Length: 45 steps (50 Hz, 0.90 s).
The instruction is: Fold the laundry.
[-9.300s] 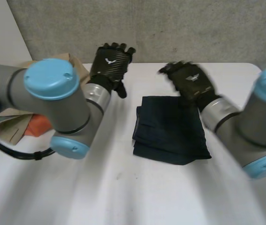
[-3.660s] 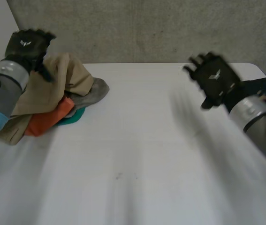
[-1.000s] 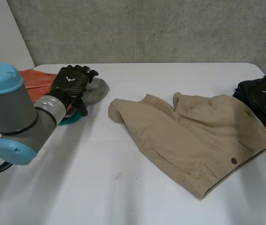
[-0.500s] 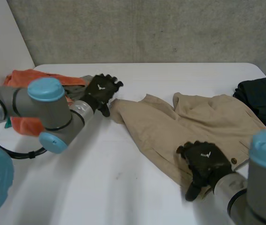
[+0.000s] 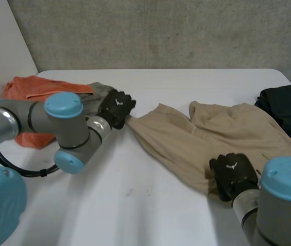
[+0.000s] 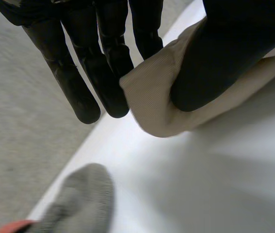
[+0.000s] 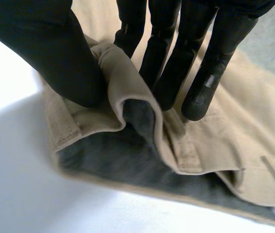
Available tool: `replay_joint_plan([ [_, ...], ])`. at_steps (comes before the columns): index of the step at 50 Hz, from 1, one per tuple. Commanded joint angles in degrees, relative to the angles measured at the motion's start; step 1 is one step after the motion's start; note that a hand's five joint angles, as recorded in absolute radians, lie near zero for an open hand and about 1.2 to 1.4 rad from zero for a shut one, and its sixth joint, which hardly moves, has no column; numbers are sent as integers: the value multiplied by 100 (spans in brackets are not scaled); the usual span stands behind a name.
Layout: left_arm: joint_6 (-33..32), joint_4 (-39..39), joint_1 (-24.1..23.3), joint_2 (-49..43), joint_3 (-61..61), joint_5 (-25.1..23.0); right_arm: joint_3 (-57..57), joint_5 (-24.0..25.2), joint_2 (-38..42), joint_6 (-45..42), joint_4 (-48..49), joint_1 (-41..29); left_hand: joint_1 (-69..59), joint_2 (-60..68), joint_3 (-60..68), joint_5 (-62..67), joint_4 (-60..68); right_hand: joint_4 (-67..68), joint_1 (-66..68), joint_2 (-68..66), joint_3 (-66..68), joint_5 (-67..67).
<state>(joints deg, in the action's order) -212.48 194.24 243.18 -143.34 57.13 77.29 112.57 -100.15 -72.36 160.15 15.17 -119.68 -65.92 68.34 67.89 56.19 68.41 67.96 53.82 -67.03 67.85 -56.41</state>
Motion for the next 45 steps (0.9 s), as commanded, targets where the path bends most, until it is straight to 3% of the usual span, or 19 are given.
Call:
replay_joint_plan([
  [1,5,-18,-43,1350,650,620,-488,13,-1093,-1089,-452,225,-1408,1166,1211,1381,1159,1204,2618,-1297,1215,-1359],
  [11,14,-360,-201,4362,2204,946,-2035,514,-2265,-2050,-1402,673,-1408,1166,1211,1381,1159,1204,2618,-1297,1215,-1359],
  [15,14,-684,-254,5208,2653,1138,-2704,690,-2283,-2050,-2096,805,-1408,1166,1211,1381,1159,1204,2618,-1297,1215,-1359],
  [19,14,-1054,-350,5500,2874,1376,-3108,918,-2230,-2032,-2659,911,-1408,1166,1211,1381,1159,1204,2618,-1297,1215,-1359],
  [25,5,-1283,-605,5229,2997,1500,-3346,1208,-1283,-2006,-2871,1095,-1408,1166,1211,1381,1159,1204,2618,-1297,1215,-1359],
  [29,-4,-1275,-606,4360,2831,1500,-3539,1191,-588,-2006,-2862,1096,-1408,1166,1211,1381,1159,1204,2618,-1297,1215,-1359],
  [38,-267,-1003,-606,2294,882,1517,-4593,1253,959,-1962,-2617,1061,-1408,1166,1211,1381,1159,1204,2618,-1297,1215,-1359],
  [42,-486,-266,-553,1819,-437,1780,-5288,1217,1233,-1716,-1652,1017,-1408,1166,1211,1381,1159,1204,2618,-1297,1215,-1359],
  [45,-715,497,-527,1722,-1314,2070,-5631,1174,1207,-1400,-325,1052,-1408,1166,1211,1381,1159,1204,2618,-1297,1215,-1359],
])
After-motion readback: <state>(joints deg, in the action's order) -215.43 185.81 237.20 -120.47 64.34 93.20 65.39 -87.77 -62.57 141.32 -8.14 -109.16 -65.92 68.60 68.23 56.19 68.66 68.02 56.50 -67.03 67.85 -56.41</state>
